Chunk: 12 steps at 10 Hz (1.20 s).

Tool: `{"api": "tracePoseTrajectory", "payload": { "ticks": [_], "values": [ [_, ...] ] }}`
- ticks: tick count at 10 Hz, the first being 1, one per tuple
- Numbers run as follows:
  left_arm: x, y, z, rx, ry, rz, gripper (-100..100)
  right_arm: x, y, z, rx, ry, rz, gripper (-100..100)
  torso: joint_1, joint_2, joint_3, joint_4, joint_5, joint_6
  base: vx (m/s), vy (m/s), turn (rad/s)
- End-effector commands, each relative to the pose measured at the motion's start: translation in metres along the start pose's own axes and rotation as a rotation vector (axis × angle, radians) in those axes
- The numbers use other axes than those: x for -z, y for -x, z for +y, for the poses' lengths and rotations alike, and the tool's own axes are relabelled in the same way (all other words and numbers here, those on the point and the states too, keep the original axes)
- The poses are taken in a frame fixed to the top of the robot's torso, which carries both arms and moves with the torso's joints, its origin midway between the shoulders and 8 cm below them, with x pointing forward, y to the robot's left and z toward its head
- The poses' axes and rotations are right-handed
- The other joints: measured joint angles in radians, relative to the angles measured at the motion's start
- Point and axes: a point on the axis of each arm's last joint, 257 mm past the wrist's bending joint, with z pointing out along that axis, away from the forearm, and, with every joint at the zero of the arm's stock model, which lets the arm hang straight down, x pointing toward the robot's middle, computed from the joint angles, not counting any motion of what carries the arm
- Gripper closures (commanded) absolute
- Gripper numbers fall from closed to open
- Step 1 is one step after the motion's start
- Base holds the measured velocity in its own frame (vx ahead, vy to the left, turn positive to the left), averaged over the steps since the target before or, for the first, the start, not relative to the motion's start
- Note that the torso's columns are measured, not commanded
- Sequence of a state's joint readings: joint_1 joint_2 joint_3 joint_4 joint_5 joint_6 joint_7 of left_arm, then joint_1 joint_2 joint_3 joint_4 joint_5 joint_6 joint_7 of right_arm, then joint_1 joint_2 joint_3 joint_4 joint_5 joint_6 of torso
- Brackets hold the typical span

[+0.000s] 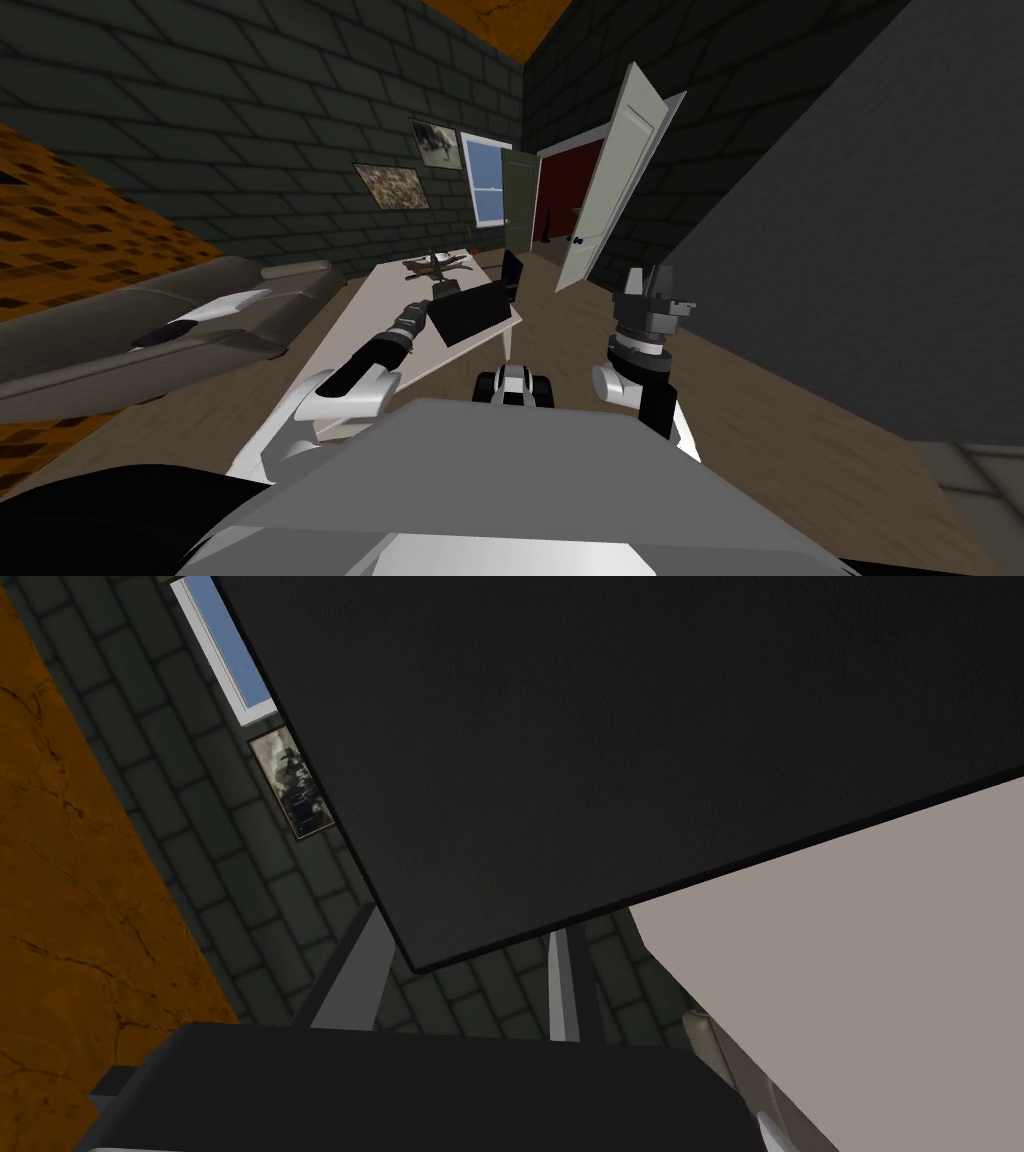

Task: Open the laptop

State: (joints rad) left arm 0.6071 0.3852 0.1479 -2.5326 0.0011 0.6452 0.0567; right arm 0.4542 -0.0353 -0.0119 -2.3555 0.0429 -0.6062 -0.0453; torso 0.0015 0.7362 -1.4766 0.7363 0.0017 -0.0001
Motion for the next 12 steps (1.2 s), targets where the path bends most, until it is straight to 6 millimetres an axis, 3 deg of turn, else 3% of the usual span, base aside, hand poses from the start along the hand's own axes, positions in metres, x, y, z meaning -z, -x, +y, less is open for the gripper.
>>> {"api": "tracePoseTrajectory", "payload": {
  "ticks": [1,4,5,12],
  "values": [
    [0.008,-0.002,0.005,0.015,0.05,0.016,100,0.0,0.0,0.0,0.0,0.0,0.0,0,0.0,0.0,0.0,0.001,-0.001,0.001,0.044,0.037,-0.029],
    [0.016,-0.004,0.011,0.026,0.099,0.03,100,0.0,0.0,0.0,0.0,0.0,0.0,0,-0.002,0.002,0.001,0.001,-0.001,0.001,0.036,0.028,-0.032],
    [0.014,-0.003,0.005,0.022,0.074,0.026,100,0.0,0.0,0.0,0.0,0.0,0.0,0,-0.001,0.002,0.001,0.0,0.0,0.0,0.017,0.015,-0.004],
    [0.014,-0.004,0.03,0.112,0.219,0.073,100,0.0,0.0,0.0,0.0,0.0,0.0,0,0.0,0.0,0.001,-0.001,0.001,0.001,0.031,0.036,-0.051]
  ]
}}
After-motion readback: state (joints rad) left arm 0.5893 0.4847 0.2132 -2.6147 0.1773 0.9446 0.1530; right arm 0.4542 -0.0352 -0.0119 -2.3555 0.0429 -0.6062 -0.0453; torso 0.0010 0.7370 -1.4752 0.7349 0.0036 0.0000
